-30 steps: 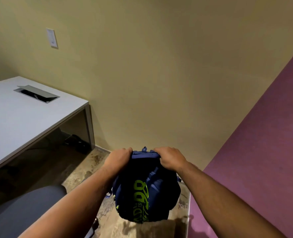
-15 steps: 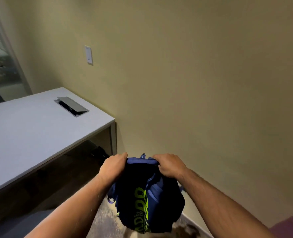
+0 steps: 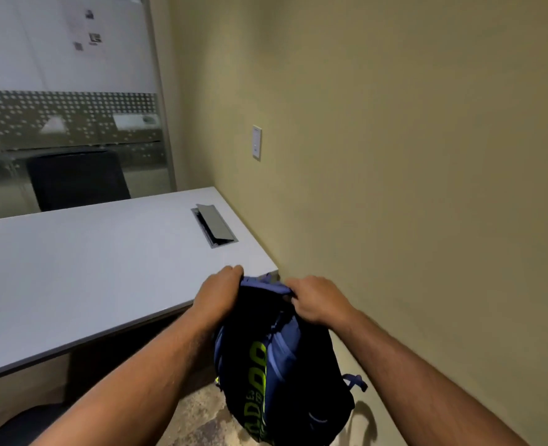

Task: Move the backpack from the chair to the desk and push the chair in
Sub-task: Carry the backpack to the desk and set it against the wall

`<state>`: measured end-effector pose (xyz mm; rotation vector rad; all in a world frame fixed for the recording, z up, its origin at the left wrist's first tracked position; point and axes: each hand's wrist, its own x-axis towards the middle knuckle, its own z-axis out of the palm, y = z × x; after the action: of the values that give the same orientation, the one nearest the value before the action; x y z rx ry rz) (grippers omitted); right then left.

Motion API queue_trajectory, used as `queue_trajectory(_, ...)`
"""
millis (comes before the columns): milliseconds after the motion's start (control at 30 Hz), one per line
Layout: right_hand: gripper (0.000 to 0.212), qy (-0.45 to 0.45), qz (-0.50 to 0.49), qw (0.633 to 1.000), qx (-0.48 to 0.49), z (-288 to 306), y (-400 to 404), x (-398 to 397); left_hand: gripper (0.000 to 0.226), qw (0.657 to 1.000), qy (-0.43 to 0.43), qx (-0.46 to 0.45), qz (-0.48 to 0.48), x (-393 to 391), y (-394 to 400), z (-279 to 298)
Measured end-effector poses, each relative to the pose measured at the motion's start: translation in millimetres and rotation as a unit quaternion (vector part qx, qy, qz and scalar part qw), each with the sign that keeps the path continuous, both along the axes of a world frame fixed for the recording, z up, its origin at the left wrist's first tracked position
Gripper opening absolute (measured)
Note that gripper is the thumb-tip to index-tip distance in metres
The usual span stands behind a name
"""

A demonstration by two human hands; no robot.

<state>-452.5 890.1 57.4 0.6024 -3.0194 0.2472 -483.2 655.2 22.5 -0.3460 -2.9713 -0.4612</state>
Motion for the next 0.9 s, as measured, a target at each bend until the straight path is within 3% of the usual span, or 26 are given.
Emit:
queue_trajectory(167, 0.018, 0.101, 0.006, 0.995, -0.014, 50.6, 0.8, -79.6, 0.008, 0.992, 0.111, 0.051, 0.019, -77.5, -2.5, 56.3)
queue_trajectory(400, 0.019, 0.217, -0.015, 0.973, -0.073, 107.5, -22.8, -185.9, 0.024, 0.973, 0.208, 0.098, 0.017, -205.0, -10.6, 123.9)
queue_trajectory(633, 0.020, 0.249, -0.033, 0.962, -0.110, 149.4, -80.9, -306.8, 0.032, 0.965, 0.245, 0.091, 0.028, -334.6, -51.3, 166.4)
queue_trajectory(900, 0.022, 0.237, -0.059, 0.952, -0.183, 143.2, -118.5, -408.7, 0.031, 0.965, 0.260, 0.029, 0.036, -449.1, -73.8, 185.4)
